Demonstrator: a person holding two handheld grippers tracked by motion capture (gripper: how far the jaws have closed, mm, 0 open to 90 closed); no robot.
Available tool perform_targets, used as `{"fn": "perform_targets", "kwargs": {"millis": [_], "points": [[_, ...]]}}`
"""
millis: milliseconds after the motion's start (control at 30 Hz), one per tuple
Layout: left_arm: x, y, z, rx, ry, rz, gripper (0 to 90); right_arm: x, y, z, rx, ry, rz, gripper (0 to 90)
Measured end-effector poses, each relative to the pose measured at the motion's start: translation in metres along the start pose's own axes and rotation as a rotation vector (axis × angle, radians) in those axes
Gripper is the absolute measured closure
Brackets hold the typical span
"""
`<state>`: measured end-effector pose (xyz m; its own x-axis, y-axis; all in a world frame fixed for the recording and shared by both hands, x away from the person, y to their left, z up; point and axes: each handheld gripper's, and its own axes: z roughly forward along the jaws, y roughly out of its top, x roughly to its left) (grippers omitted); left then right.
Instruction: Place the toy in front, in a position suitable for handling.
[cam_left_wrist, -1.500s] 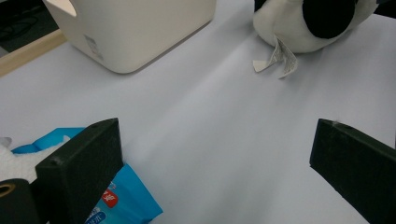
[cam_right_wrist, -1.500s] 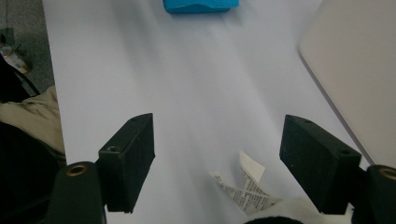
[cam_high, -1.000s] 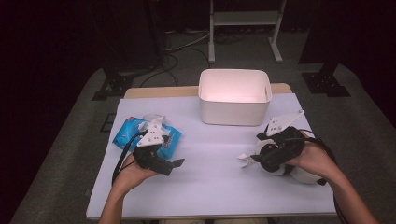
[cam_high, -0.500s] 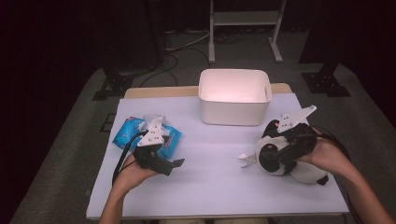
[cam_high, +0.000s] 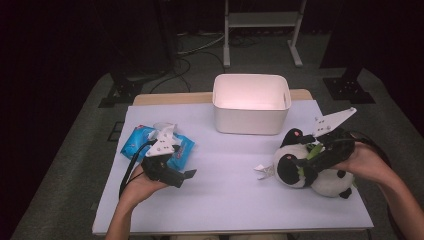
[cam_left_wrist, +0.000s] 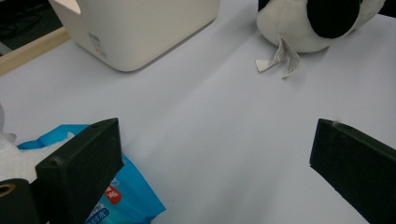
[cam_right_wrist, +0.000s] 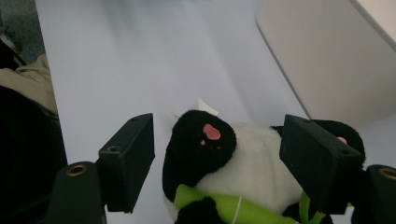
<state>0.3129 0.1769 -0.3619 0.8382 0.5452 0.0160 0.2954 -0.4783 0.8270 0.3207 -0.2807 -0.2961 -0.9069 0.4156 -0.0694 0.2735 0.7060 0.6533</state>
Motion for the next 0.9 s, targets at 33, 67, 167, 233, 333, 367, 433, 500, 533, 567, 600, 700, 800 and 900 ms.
{"fn": "perform_targets", "kwargs": {"millis": [33,67,167,233,333,367,433,500,533,567,600,700,800,900], "points": [[0.000,0.000,0.000,0.000,0.001,-0.002,1.8,-0.002,-0.001,-0.001,0.004,0.003,-0.008,25.3],[0.000,-0.001,0.000,-0.001,0.002,-0.004,1.8,-0.002,-0.002,-0.002,0.008,0.005,-0.009,25.3],[0.001,-0.001,0.001,-0.002,0.002,-0.006,1.8,-0.006,-0.006,-0.003,0.040,0.001,-0.023,25.3],[0.001,-0.001,0.001,0.002,0.002,-0.004,1.8,-0.009,-0.008,-0.003,0.050,0.004,-0.021,25.3],[0.000,-0.001,0.001,0.002,0.001,-0.003,1.8,-0.016,-0.014,-0.004,0.063,0.004,-0.009,25.3],[0.000,-0.001,0.001,0.002,0.001,-0.003,1.8,-0.016,-0.014,-0.004,0.063,0.004,-0.009,25.3],[0.001,-0.001,0.001,0.004,0.002,-0.004,1.8,-0.023,-0.020,-0.006,0.079,-0.009,0.000,25.3],[0.001,-0.002,0.002,0.004,0.002,-0.007,1.8,-0.027,-0.023,-0.006,0.081,-0.008,0.010,25.3],[0.000,-0.002,0.002,0.004,0.001,-0.009,1.9,-0.028,-0.024,-0.007,0.087,-0.014,0.011,25.3],[0.000,-0.002,0.002,0.004,0.001,-0.009,1.8,-0.028,-0.024,-0.007,0.087,-0.014,0.011,25.3],[0.000,-0.002,0.003,0.005,0.000,-0.009,1.8,-0.032,-0.027,-0.007,0.095,-0.022,0.018,25.3],[0.000,-0.002,0.003,0.009,-0.001,-0.007,1.9,-0.039,-0.032,-0.009,0.098,-0.034,0.041,25.4],[0.000,-0.002,0.004,0.011,-0.001,-0.008,1.9,-0.043,-0.037,-0.009,0.103,-0.033,0.056,25.5],[0.000,-0.003,0.005,0.011,-0.004,-0.011,1.8,-0.045,-0.041,-0.009,0.107,-0.038,0.069,25.9]]}}
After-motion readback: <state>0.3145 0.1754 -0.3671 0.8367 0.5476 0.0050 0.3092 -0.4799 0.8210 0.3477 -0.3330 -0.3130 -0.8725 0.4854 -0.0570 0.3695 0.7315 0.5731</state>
